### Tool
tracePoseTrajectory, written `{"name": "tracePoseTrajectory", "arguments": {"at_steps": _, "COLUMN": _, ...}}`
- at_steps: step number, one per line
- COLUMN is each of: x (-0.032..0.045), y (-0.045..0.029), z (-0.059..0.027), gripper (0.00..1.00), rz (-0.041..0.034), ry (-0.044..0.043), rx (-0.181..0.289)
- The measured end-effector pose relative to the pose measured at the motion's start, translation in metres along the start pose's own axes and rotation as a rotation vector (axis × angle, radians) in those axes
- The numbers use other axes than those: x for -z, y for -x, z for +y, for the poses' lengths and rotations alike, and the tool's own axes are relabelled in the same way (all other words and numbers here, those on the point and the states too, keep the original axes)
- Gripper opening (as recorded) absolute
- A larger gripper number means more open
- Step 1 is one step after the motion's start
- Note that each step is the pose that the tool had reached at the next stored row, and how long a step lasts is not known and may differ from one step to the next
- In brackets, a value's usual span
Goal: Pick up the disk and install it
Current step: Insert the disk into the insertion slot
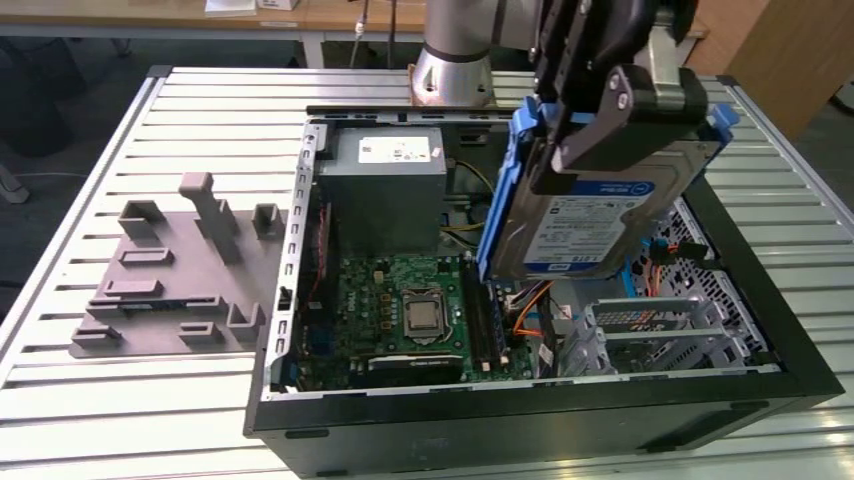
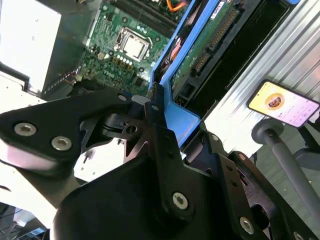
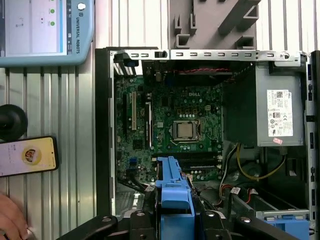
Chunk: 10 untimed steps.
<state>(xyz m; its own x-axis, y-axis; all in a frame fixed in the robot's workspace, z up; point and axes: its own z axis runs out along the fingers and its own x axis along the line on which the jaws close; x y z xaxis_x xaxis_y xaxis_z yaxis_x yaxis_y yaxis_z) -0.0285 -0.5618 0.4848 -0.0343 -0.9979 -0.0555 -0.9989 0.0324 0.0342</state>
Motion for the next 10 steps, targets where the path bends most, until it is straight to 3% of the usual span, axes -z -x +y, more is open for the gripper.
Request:
{"name": "tracePoseTrajectory", "arguments": {"at_steps": 4, "x": -0.0005, "y": -0.0023, "z": -0.0080, "gripper": 0.36, "rz": 0.0002, "ry": 0.0000, "rx": 0.000}}
{"name": "tracePoseTrajectory", "arguments": {"at_steps": 10, "x": -0.0028, "y": -0.0070, "z": -0.0100, "gripper": 0.36, "rz": 0.0059, "ry": -0.0025, "rx": 0.000}}
